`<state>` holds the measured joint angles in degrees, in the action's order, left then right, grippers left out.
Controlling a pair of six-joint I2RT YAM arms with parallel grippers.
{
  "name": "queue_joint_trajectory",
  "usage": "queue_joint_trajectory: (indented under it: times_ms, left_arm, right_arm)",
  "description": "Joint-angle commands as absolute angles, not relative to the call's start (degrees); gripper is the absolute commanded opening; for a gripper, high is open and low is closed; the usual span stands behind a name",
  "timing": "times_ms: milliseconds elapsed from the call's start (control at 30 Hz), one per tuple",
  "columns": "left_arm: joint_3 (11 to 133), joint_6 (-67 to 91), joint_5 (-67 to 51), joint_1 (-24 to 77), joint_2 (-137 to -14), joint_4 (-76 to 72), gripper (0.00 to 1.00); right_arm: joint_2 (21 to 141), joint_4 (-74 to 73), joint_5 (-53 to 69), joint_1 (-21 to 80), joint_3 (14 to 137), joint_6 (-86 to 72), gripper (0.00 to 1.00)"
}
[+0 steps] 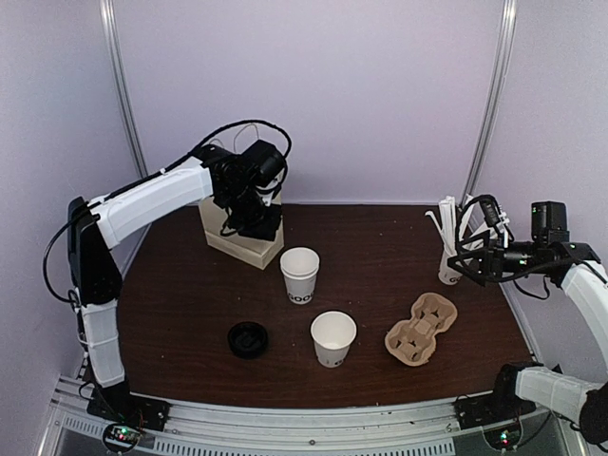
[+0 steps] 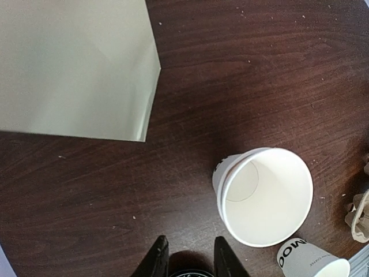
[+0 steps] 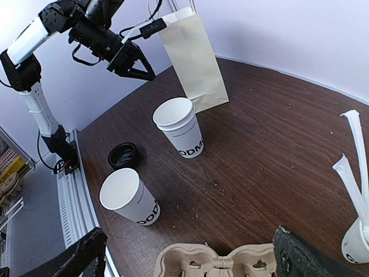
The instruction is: Pack the takeout coffee
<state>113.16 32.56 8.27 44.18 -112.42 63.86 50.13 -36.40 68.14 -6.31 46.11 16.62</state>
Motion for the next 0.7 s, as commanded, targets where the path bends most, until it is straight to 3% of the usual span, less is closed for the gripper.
queue_joint_trajectory:
  times_ms: [0,667]
  left_arm:
    - [114.8,35.8,4.7,43.4,-116.2,60.0,0.29]
    - [117.1,34.6,1.5,42.8,-122.6,60.1,0.2]
  right_arm:
    - [49.7,-36.0,68.0,-6.3,45.4,18.0,1.0]
    - [49.6,-36.6,67.3,-5.8,45.4,19.1,1.0]
